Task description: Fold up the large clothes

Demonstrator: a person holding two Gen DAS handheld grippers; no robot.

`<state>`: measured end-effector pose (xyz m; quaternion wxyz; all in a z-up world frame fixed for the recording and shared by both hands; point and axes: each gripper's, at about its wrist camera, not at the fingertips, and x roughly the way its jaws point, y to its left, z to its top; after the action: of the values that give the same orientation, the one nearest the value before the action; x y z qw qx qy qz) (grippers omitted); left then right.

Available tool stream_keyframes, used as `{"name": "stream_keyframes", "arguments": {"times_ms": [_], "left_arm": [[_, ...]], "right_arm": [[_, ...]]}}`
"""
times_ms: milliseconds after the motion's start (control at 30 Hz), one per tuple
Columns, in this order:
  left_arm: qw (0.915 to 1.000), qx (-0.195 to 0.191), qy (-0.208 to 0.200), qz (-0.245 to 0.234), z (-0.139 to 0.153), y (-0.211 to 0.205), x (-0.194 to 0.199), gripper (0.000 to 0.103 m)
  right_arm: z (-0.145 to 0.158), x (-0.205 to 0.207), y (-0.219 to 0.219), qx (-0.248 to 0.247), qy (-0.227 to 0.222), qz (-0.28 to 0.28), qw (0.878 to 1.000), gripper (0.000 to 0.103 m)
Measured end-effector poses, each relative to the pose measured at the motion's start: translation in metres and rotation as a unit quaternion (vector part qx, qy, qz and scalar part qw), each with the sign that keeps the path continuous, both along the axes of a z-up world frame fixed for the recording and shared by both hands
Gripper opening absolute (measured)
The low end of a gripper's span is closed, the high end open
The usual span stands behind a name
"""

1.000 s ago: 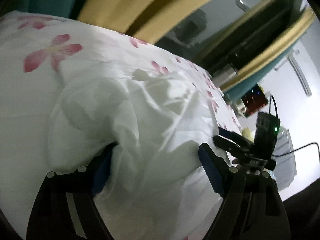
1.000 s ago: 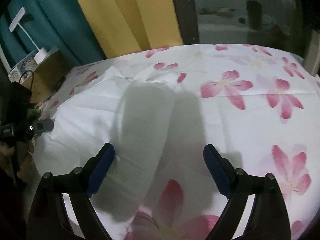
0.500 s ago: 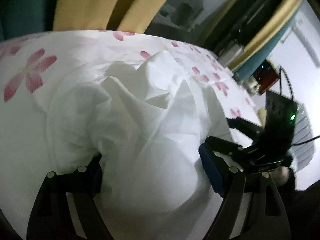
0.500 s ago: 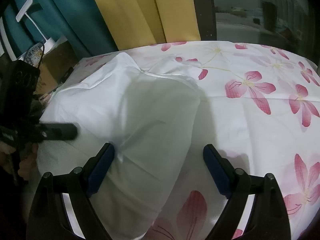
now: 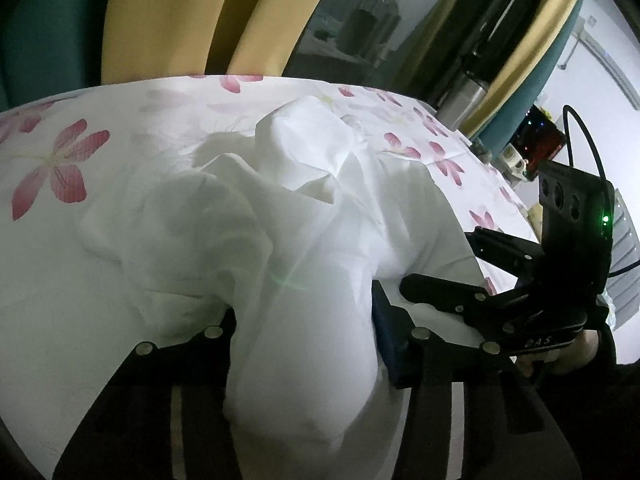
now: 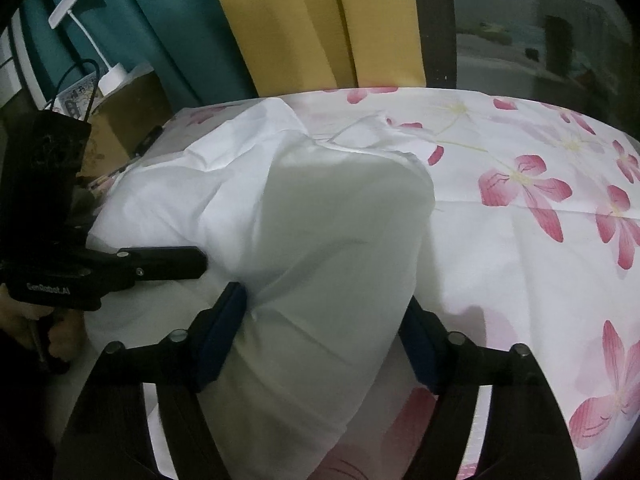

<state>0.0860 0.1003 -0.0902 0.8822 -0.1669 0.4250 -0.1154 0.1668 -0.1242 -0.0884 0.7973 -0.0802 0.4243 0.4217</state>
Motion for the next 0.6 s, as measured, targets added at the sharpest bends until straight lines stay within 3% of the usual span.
{"name": "stream_keyframes", "arguments": {"times_ms": [300, 600], "left_arm": [[0.9997, -0.003, -0.022, 0.006, 0.007, -0.007, -0.008, 0.035], [0.9995, -0.008, -0.028, -0.012, 0.012, -0.019, -0.011, 0.029]], "right_arm": [[0.003, -0.005, -0.005, 0.022, 0.008, 0.011, 1.0, 0.04], [0.014, -0.016, -0.018, 0.038, -0.009, -0.001, 0.999, 0.03]]}}
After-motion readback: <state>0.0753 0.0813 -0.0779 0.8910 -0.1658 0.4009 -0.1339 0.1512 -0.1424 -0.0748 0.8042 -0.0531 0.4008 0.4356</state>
